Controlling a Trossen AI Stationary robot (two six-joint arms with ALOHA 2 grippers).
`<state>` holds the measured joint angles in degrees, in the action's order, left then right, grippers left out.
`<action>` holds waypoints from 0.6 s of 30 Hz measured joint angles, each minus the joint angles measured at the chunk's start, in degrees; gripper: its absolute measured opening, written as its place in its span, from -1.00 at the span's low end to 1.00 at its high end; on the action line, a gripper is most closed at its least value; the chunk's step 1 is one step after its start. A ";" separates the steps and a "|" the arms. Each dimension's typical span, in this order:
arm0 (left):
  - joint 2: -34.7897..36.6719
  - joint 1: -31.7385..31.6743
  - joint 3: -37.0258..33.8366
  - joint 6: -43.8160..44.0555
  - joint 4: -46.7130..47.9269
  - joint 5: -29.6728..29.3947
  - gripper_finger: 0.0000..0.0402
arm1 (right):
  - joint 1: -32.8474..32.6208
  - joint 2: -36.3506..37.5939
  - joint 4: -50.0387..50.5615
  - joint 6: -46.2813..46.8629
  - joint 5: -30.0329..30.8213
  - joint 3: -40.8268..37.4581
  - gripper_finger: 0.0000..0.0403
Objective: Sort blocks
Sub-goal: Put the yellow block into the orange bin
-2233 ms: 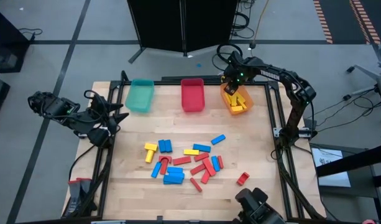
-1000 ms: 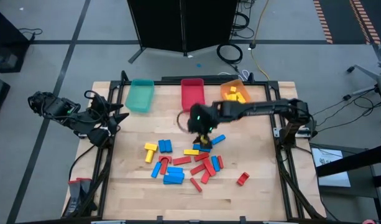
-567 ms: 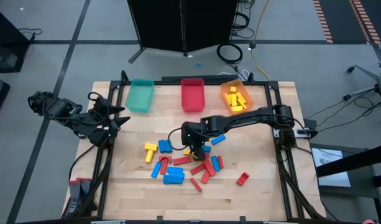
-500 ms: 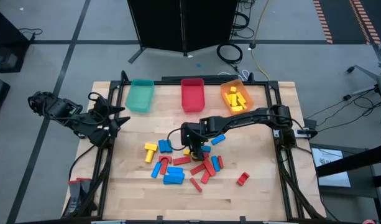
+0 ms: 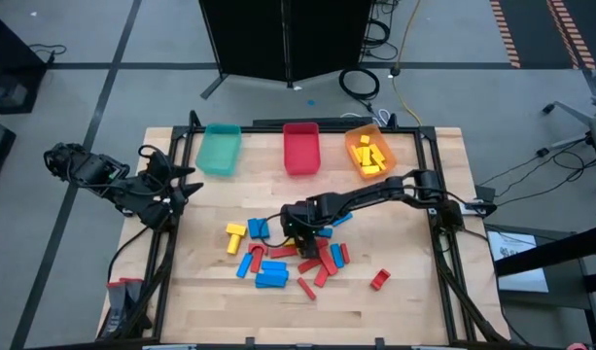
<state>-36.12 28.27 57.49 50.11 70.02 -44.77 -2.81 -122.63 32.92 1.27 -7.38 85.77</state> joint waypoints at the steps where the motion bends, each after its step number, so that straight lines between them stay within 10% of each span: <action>1: 0.00 0.00 0.00 0.00 0.02 0.00 0.33 | -0.04 -0.07 -0.01 0.00 0.52 -0.01 -0.01; 11: -0.03 -0.02 0.00 -1.28 0.00 0.00 0.33 | 0.07 -0.15 -0.16 0.20 3.03 -0.04 -0.77; 18: -0.04 -0.01 0.00 -1.34 0.00 -0.02 0.33 | 0.07 -0.63 2.04 0.40 3.40 4.87 -0.81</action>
<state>-36.16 28.27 57.49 48.77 70.02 -44.80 -2.74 -123.26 34.97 1.66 -3.98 90.64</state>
